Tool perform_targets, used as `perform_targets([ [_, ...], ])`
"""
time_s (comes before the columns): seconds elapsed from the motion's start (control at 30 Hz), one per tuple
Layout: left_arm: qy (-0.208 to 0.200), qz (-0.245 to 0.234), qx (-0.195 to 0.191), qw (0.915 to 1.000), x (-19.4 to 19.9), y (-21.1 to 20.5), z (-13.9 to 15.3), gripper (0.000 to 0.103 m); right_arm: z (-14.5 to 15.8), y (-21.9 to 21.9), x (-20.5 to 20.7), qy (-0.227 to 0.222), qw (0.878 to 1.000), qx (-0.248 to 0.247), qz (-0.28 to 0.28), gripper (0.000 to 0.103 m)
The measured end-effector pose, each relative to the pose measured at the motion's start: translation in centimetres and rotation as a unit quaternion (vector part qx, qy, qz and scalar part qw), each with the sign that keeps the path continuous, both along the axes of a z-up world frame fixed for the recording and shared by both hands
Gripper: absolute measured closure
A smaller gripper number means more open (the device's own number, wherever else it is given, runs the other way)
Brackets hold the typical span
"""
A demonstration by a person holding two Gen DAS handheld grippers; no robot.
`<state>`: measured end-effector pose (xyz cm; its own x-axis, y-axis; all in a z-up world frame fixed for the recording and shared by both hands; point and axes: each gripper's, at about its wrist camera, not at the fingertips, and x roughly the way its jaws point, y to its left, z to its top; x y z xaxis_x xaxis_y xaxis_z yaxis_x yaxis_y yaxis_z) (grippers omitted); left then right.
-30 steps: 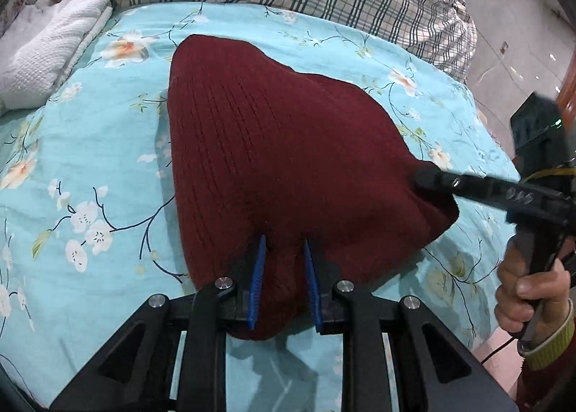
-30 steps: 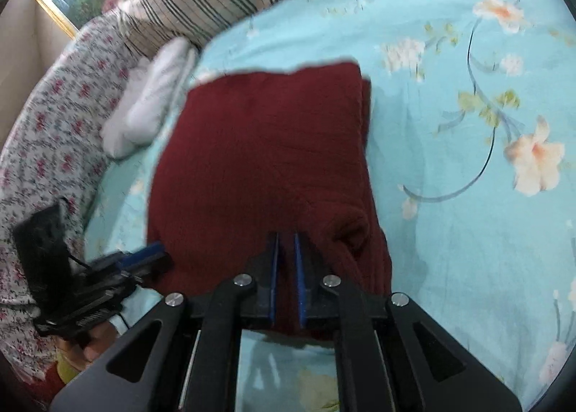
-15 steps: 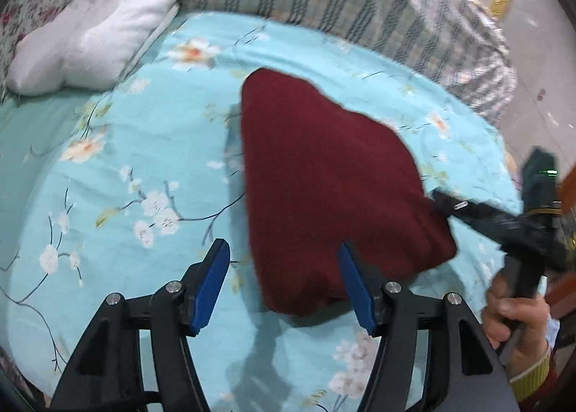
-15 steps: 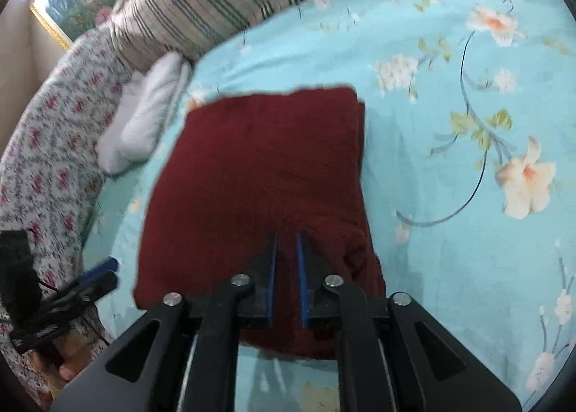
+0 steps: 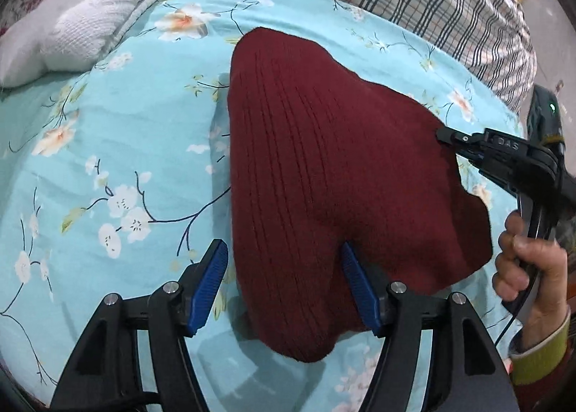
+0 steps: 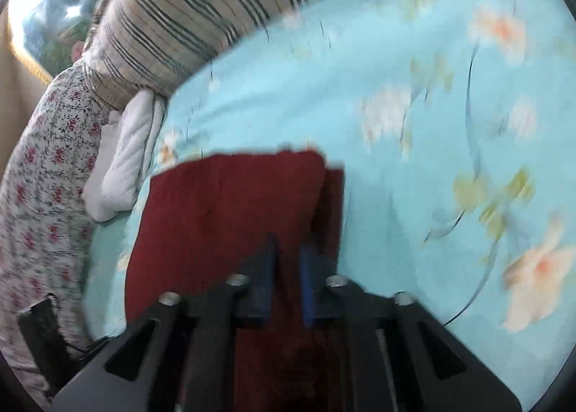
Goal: Fold large clothes
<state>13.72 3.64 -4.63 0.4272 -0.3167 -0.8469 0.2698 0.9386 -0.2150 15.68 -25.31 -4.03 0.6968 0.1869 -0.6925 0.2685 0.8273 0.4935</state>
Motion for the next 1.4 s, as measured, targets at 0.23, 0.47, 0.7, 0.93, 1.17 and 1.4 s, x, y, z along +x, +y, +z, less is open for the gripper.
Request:
perform_targets([
  [0.23,-0.010,0.004,0.024,0.9996,-0.1,-0.7,-0.1,0.032,-1.0,-0.9,0.1,0.043,0.999,-0.010,-0.018,0.079],
  [0.47,-0.023,0.001,0.045,0.9987,-0.3,-1.2,0.0,0.032,3.3,3.4,-3.9,-0.034,0.998,-0.013,0.057,0.078],
  [0.7,-0.017,0.004,0.033,0.9993,-0.2,-0.8,-0.7,0.026,-2.8,3.4,-1.9,0.043,0.998,-0.001,0.053,0.078],
  [0.93,-0.030,0.005,0.046,0.9985,-0.5,-1.3,-0.9,0.024,-2.7,3.5,-2.6,0.045,0.998,-0.006,0.051,0.077],
  [1.17,-0.039,0.011,0.064,0.9971,-1.0,-1.5,-0.8,0.024,-0.4,4.5,-4.4,0.021,0.999,-0.017,0.045,0.073],
  [1.4,-0.044,0.015,0.067,0.9967,-1.2,-1.3,-0.6,0.023,0.6,4.9,-7.0,0.010,0.999,-0.010,0.041,0.072],
])
